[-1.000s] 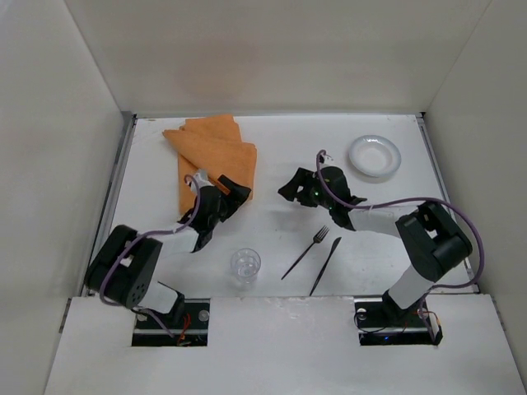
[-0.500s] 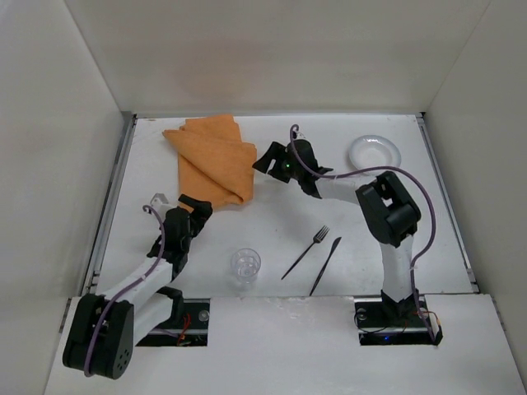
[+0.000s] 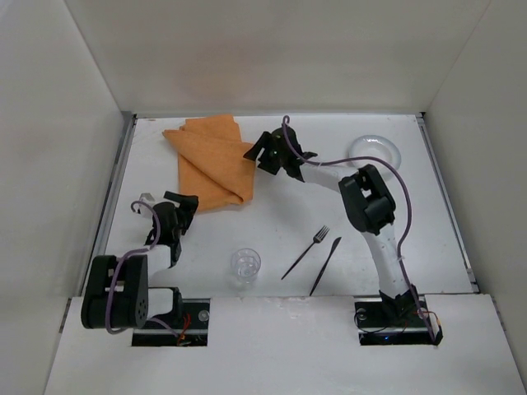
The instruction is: Set the dinner table for one person
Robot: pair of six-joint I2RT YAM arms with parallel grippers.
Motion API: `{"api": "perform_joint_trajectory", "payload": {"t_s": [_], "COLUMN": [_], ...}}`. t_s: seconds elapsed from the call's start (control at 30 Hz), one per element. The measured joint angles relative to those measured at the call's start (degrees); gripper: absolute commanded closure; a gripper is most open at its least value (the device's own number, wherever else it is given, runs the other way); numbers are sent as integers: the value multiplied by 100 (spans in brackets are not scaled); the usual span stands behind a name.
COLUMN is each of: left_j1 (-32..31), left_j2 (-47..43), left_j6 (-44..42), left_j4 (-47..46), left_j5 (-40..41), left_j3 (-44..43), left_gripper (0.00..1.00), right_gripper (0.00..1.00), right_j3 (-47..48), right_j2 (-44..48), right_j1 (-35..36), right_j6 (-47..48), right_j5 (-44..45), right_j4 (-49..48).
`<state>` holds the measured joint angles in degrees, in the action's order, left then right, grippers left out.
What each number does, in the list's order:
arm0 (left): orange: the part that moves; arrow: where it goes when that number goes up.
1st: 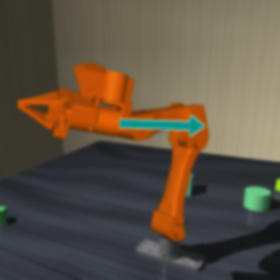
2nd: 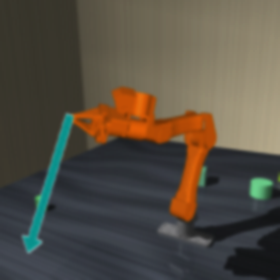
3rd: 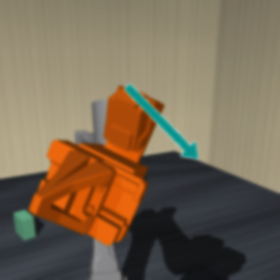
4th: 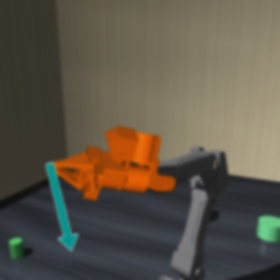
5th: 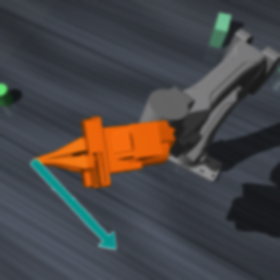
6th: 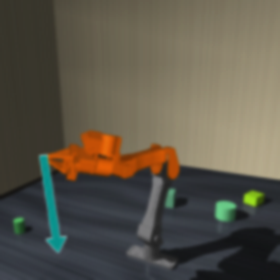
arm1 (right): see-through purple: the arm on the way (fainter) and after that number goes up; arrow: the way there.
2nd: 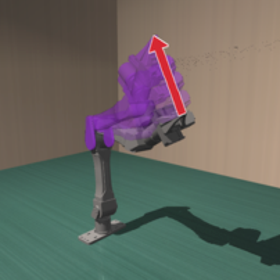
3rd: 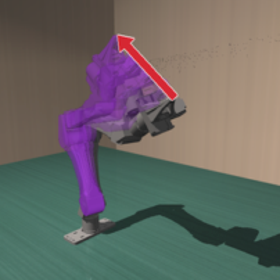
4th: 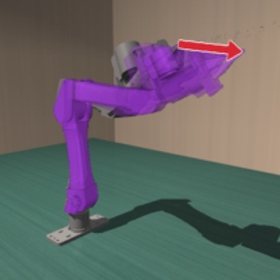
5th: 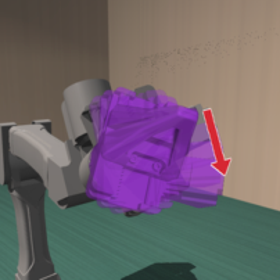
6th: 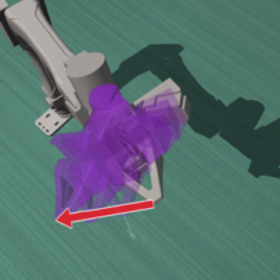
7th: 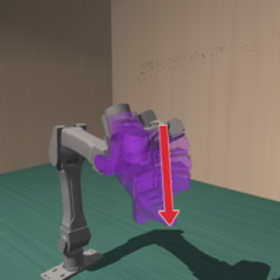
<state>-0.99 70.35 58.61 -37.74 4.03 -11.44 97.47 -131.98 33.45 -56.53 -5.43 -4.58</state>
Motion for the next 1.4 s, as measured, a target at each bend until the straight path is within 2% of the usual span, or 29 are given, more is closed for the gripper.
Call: {"api": "perform_joint_trajectory", "payload": {"t_s": [0.13, 0.27, 0.33, 0.43, 0.47, 0.57, 0.63, 0.73, 0.8, 1.0, 1.07, 1.23, 1.4], "left_j1": [9, 39, 42, 44, 46, 46, 46, 42, 35, -63, -146, -157, -74], "left_j2": [485, 651, 673, 673, 673, 669, 669, 682, 697, 715, 723, 643, -26], "left_j6": [120, 190, 201, 203, 199, 203, 192, 186, 179, 144, 144, 122, 20], "left_j4": [-514, -619, -610, -542, -527, -492, -476, -479, -481, -509, -535, -463, 125], "left_j5": [-116, -125, -109, -61, -39, 39, 79, 103, 129, 52, -48, -79, 332], "left_j3": [-61, -57, -46, 0, 26, 66, 72, 72, 72, 72, 72, 96, 247], "left_gripper": [39, 52, 60, 73, 76, 84, 85, 88, 88, 90, 90, 90, 89], "right_gripper": [31, 34, 47, 74, 80, 87, 88, 90, 90, 90, 89, 89, 86], "right_j3": [361, 708, 874, 1069, 1097, 1073, 876, 160, -640, -3814, -4717, -5963, -6092], "right_j2": [-160, -396, -549, -732, -769, -774, -664, -173, 481, 3484, 4172, 4419, 4527], "right_j1": [0, 0, 0, 0, 0, -2, -15, -59, -136, -616, -638, -595, -378], "right_j6": [-144, -343, -426, -553, -605, -717, -743, -713, -640, -402, -413, -520, -520], "right_j5": [90, 101, 94, 46, 33, 33, 72, 192, 326, 946, 1213, 1707, 2629], "right_j4": [297, 424, 479, 616, 636, 632, 509, 245, 57, -852, -1099, -1075, -717]}}
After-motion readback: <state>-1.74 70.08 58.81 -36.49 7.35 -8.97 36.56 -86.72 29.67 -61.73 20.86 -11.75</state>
